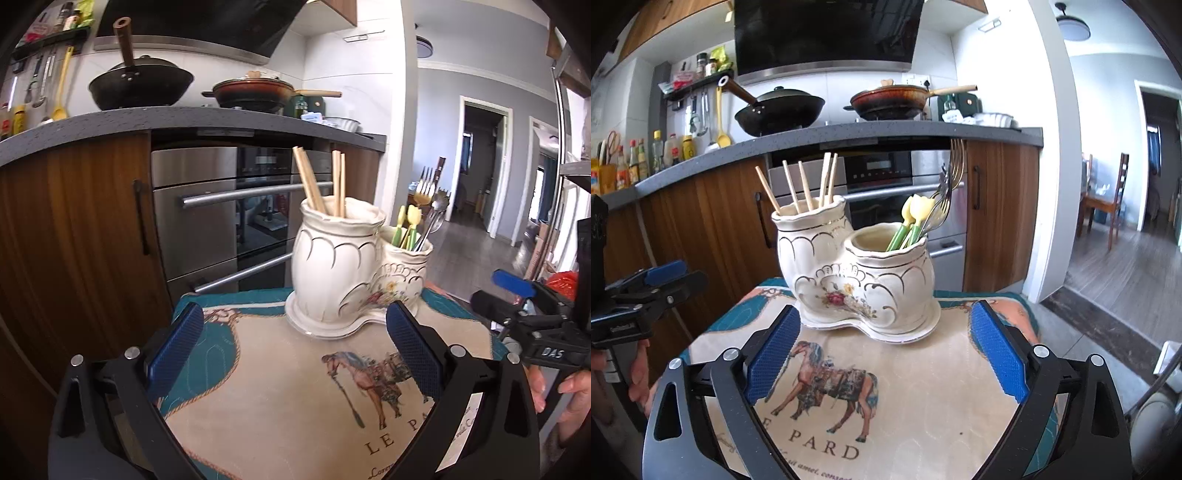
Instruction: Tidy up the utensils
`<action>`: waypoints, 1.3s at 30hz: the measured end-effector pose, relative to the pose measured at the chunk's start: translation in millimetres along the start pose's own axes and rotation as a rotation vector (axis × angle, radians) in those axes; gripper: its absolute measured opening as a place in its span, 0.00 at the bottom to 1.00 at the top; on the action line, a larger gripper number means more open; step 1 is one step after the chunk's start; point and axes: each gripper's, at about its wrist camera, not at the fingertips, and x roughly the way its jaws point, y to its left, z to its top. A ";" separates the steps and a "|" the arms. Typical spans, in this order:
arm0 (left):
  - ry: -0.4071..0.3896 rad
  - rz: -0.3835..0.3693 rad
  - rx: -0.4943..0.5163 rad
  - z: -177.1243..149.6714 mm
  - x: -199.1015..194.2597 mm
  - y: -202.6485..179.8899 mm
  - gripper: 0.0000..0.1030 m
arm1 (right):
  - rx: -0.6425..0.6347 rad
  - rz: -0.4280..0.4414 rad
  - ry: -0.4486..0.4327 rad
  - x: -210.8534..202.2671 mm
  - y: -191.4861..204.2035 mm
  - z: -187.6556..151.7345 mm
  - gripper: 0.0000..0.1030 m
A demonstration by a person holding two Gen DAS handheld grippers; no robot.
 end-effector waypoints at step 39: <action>-0.068 0.117 0.118 -22.6 -2.8 -18.6 0.95 | -0.064 -0.073 -0.072 -3.6 5.7 -12.7 0.95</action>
